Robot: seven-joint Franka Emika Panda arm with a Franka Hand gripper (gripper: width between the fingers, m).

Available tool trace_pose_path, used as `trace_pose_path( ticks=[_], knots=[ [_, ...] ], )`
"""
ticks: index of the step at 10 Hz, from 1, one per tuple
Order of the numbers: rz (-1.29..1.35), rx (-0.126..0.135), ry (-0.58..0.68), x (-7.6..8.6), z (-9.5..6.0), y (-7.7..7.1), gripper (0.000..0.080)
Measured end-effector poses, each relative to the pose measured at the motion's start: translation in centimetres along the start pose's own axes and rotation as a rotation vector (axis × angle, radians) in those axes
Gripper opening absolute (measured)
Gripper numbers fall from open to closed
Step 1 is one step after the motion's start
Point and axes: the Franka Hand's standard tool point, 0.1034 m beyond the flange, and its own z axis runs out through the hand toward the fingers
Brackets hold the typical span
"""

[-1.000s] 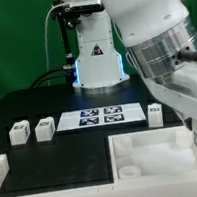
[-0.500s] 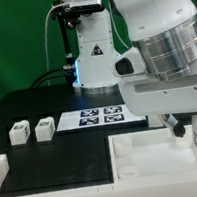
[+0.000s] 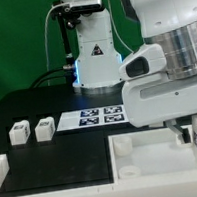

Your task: Assemble one leg

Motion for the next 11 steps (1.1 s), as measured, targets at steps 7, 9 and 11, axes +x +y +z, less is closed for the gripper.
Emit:
trace_pose_path(
  ticks=[7,9,11],
  knots=[
    [0.911,0.075,-0.07,0.27,0.18,-0.16,0.0289],
    [1.069,0.084,-0.082,0.41,0.04,-0.4,0.0289],
    [1.043,0.084,-0.081,0.39,0.06,-0.38,0.029]
  ],
)
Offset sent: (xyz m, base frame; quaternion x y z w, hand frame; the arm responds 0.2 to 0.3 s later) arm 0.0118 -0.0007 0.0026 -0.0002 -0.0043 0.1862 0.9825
